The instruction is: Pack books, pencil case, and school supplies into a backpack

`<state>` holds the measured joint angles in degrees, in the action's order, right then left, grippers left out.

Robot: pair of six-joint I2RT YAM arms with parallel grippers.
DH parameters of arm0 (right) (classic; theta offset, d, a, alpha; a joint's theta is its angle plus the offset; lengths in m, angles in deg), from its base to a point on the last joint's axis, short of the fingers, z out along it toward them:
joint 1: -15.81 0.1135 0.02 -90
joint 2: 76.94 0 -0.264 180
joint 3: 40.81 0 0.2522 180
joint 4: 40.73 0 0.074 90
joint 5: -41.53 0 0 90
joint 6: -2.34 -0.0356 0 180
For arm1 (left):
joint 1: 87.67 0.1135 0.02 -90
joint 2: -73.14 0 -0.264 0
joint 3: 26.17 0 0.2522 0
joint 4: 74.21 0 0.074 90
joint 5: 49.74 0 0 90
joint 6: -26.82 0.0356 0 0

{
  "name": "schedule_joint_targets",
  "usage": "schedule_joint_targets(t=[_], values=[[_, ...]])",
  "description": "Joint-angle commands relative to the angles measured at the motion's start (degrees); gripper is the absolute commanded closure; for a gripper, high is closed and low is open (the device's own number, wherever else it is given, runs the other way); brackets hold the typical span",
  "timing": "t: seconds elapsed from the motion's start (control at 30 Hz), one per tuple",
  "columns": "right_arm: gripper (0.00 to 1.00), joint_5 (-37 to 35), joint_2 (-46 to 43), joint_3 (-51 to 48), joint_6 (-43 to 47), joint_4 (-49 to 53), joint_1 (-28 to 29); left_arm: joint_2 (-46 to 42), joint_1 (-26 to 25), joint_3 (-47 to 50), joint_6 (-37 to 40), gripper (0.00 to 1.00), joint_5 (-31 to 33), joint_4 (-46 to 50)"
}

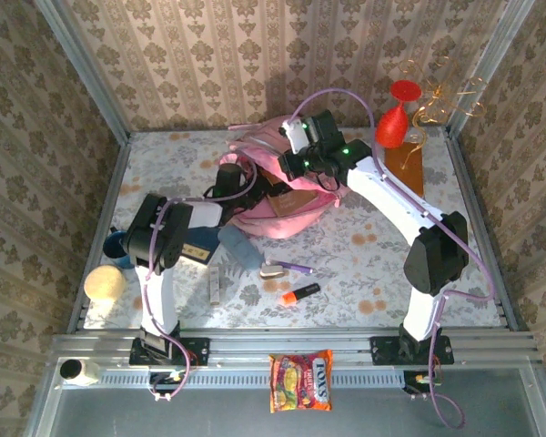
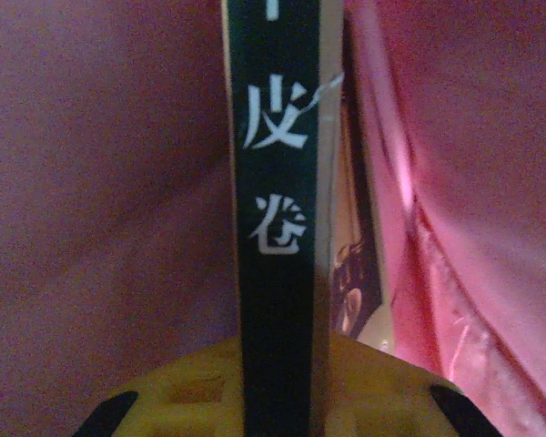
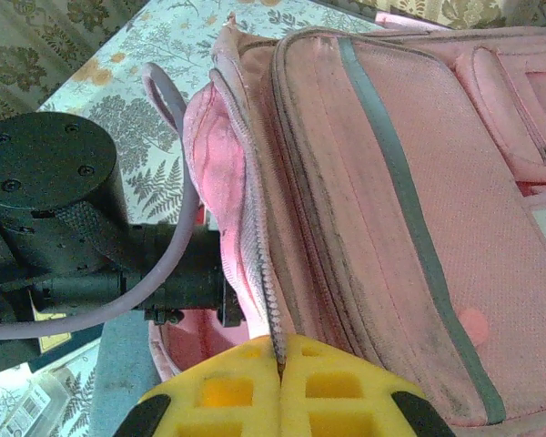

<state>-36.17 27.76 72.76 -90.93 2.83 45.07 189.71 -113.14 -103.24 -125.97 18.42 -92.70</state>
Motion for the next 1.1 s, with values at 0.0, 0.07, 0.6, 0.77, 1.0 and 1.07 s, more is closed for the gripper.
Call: schedule_joint_targets(t=[0.0, 0.07, 0.6, 0.77, 1.0, 1.07], values=[[1.0, 1.0, -2.3, -1.2, -0.5, -2.2, 0.0, 2.2, -0.4, -4.4, -0.4, 1.0, 1.4, -4.4], [1.0, 1.0, -2.4, -1.8, -0.6, -2.2, 0.0, 3.3, -0.3, -6.5, 1.0, 1.0, 1.9, -2.0], [1.0, -4.6, -4.9, -9.2, -3.4, -5.0, -3.1, -21.2, 2.4, 13.0, 12.0, 0.34, -2.1, 14.4], [1.0, -7.5, -3.8, -9.5, -4.3, -5.1, -3.4, -33.5, 3.5, 15.7, 21.9, 0.31, 4.3, 35.1], [0.84, -7.4, -2.8, -17.3, -4.9, -7.0, -0.7, -51.0, 13.5, 19.6, 29.2, 0.3, 18.6, 53.9], [0.7, -7.5, -3.6, -20.0, -5.2, -8.9, 0.1, -54.0, 17.2, 20.8, 30.0, 0.3, 20.5, 57.4]])
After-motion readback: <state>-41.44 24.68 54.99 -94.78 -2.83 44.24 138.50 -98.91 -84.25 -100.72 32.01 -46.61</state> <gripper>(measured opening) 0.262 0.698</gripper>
